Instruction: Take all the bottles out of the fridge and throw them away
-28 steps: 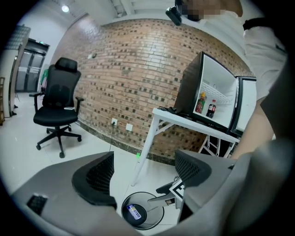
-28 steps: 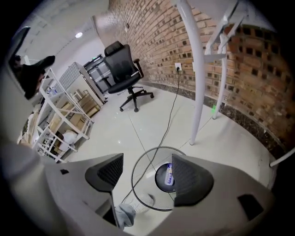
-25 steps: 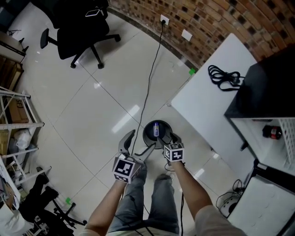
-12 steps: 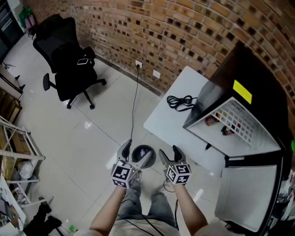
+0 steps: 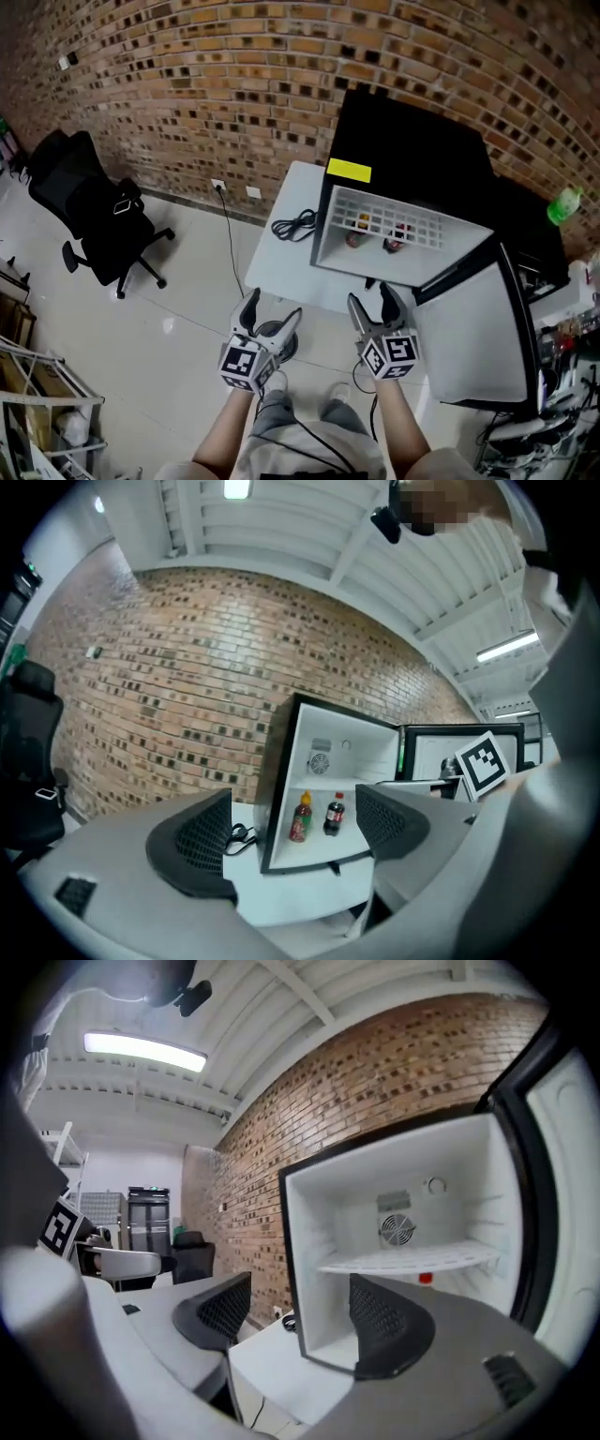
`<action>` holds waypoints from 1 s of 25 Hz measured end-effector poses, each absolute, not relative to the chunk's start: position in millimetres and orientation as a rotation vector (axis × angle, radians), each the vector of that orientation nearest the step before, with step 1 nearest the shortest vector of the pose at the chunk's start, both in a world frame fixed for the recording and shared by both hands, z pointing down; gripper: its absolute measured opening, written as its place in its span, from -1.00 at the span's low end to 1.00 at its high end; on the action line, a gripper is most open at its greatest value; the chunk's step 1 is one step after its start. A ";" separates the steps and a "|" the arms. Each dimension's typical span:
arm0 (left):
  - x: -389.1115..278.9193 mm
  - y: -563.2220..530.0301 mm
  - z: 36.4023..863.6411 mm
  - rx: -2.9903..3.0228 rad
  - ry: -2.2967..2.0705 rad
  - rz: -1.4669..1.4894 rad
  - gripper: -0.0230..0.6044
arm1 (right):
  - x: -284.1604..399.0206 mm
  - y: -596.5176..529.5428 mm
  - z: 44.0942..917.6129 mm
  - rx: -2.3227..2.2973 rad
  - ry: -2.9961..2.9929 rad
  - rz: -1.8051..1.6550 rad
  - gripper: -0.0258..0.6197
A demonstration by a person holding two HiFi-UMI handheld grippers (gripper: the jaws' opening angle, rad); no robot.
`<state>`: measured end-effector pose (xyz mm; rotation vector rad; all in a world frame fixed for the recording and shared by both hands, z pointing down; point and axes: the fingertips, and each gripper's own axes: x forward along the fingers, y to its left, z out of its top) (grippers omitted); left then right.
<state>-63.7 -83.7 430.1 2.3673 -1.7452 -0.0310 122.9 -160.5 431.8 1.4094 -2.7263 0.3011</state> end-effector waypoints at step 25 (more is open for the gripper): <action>57.7 -85.4 339.7 2.646 -1.674 -0.085 0.33 | 303.1 -61.0 308.7 2.058 -2.493 -0.091 0.18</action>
